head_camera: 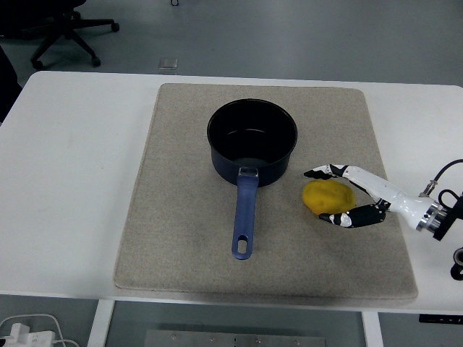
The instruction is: Put the potato in the blue pot
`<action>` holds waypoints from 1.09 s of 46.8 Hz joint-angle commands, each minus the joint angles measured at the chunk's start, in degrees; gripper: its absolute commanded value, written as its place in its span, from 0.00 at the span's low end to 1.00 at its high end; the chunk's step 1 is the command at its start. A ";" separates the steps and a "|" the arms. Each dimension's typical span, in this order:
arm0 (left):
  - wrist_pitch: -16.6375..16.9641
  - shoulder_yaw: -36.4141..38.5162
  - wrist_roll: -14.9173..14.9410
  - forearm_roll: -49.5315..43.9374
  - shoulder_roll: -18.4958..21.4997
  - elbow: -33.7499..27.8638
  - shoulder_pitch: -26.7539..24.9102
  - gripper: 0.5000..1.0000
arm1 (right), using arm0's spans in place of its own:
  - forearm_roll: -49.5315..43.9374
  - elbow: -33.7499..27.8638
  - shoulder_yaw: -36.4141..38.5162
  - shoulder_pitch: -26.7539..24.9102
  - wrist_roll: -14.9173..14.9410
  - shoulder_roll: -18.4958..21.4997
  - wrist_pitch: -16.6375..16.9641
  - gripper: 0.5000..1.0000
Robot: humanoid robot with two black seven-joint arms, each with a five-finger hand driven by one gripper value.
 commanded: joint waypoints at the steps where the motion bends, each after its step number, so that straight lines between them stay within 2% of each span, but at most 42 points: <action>1: 0.00 0.00 0.00 0.00 0.00 -0.01 0.00 0.99 | 0.00 0.07 0.05 -0.07 0.00 0.07 0.00 0.66; 15: 0.00 0.00 0.00 0.00 0.00 -0.01 0.00 0.99 | 0.00 0.07 -0.48 -0.07 0.09 0.24 0.00 0.51; 35: 0.09 0.00 0.00 0.00 0.00 0.08 0.09 0.99 | -1.05 -0.02 -1.09 0.11 0.26 0.42 0.09 0.02; 51: 0.00 0.00 0.00 0.00 0.00 0.17 0.09 0.99 | -0.35 0.16 -0.39 1.25 0.35 0.15 0.26 0.00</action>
